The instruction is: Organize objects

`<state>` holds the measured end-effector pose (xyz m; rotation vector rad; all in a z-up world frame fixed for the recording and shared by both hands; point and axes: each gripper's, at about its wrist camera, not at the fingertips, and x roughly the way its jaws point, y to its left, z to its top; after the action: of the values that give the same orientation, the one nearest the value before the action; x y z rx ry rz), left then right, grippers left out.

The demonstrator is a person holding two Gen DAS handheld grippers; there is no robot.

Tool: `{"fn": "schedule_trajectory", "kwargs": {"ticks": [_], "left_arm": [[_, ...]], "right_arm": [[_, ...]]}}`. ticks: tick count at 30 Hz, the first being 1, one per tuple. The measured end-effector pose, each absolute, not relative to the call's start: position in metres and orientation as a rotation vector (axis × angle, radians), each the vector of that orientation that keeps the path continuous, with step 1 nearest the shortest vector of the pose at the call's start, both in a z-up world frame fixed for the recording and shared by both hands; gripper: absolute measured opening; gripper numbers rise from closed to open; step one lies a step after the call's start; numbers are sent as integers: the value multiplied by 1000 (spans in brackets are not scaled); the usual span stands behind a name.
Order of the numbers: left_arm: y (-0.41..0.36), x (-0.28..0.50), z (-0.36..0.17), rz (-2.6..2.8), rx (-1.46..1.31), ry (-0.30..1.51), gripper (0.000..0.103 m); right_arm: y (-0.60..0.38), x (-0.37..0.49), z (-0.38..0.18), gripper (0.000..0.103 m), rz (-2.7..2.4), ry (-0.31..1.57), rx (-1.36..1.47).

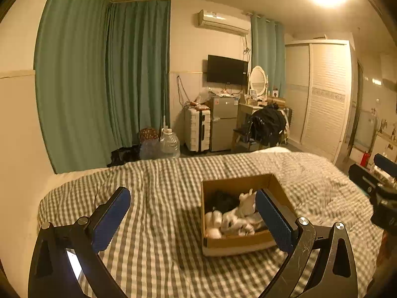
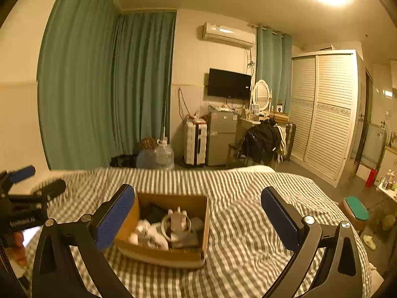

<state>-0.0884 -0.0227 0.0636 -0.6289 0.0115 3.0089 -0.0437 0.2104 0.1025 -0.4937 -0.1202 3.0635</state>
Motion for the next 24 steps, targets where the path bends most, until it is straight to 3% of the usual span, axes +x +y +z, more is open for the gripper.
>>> {"fn": "schedule_trajectory", "kwargs": {"ticks": [14, 24], "left_arm": [[-15, -83, -14, 3057, -778, 22, 103], [-10, -79, -14, 3060, -768, 46, 103]], "right_arm": [[224, -41, 3, 102, 2974, -94, -539], [224, -47, 0, 102, 2971, -98, -585]]}}
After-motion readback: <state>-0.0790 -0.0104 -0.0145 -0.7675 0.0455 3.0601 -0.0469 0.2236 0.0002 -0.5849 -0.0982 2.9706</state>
